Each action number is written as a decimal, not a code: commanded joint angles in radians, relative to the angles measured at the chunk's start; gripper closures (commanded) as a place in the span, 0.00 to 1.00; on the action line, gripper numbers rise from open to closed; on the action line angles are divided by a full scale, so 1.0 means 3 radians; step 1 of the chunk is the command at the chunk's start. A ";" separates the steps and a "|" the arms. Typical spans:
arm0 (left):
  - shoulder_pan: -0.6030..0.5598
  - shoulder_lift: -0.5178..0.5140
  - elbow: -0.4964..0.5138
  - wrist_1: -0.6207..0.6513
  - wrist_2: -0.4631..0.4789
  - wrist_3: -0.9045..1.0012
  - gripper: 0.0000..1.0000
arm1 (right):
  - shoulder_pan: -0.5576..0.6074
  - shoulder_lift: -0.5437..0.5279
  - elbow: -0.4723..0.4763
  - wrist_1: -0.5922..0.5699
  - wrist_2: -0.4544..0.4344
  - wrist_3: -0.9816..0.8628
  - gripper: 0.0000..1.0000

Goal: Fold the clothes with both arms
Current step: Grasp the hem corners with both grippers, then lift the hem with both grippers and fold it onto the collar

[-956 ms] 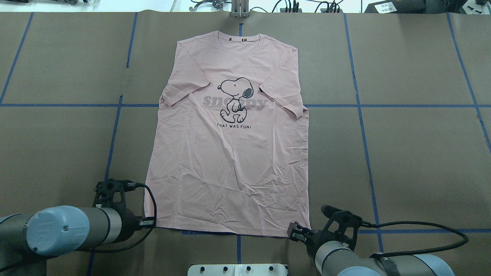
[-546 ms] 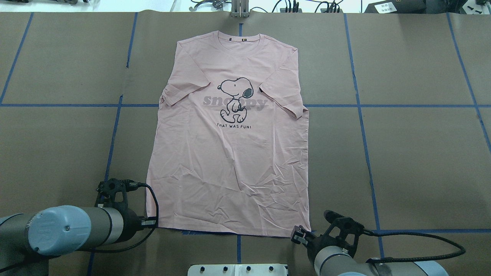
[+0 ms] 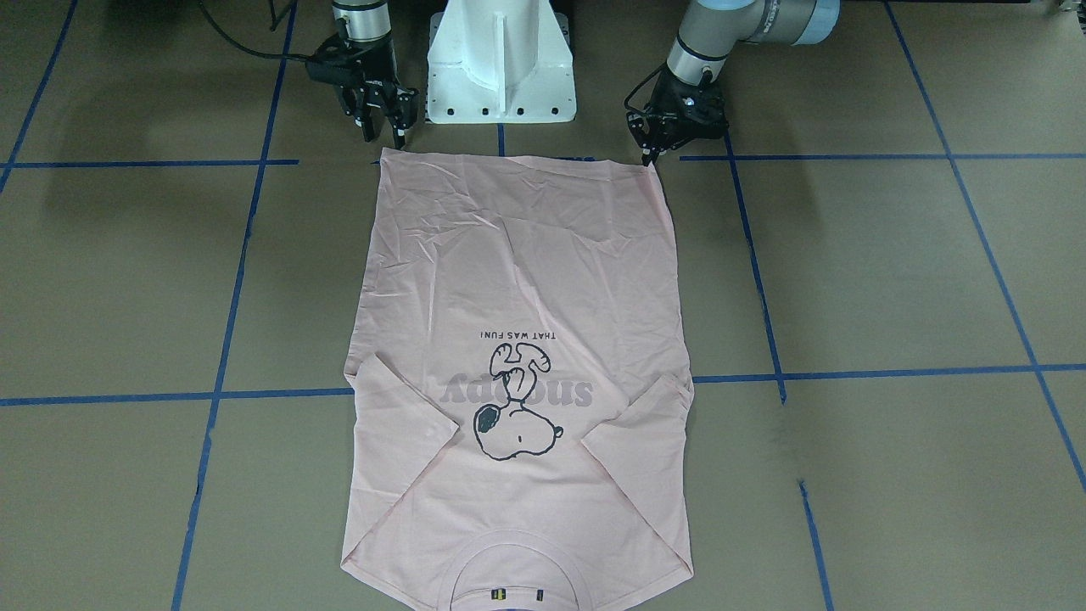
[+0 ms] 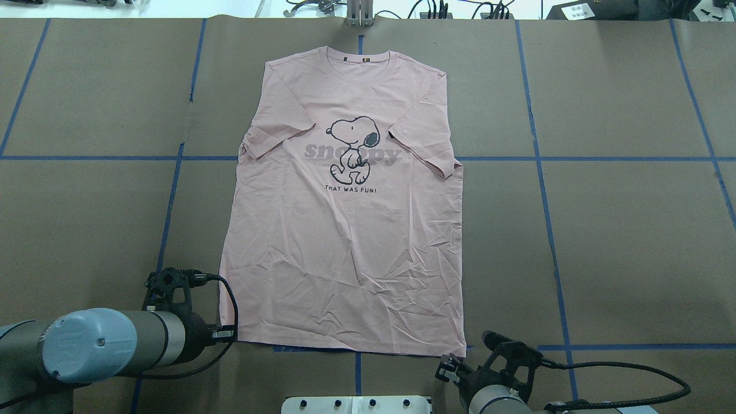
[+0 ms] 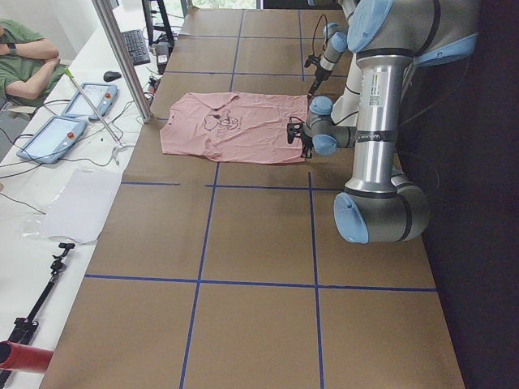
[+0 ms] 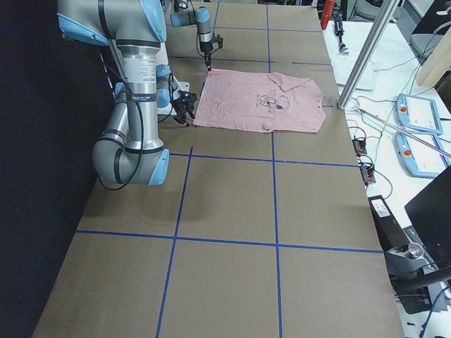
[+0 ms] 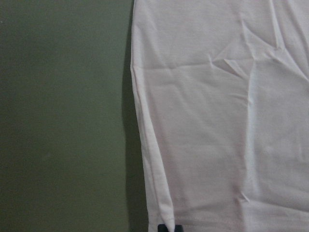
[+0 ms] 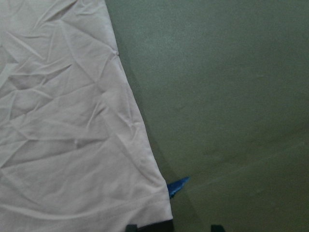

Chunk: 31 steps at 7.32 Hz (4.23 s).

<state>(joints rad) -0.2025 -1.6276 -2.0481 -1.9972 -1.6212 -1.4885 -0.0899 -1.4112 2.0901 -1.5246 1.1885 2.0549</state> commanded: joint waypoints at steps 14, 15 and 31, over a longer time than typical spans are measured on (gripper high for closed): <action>-0.0428 -0.0273 -0.1963 0.1961 -0.0873 0.0181 1.00 | 0.0652 0.1154 0.1723 -0.2703 0.0904 -0.0427 1.00; -0.0835 -0.0767 -0.2024 0.2460 -0.1073 0.0282 1.00 | 0.0703 0.1363 0.1736 -0.2944 0.0926 -0.0509 1.00; -0.2194 -0.1912 0.2464 0.0083 -0.1024 0.1838 1.00 | 0.2677 0.2229 -0.2723 0.0393 0.1428 -0.2227 1.00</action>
<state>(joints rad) -0.8790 -2.1992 -1.3703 -1.9137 -1.9391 -0.9362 0.7119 -0.7441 1.3037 -1.4206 1.6174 1.3920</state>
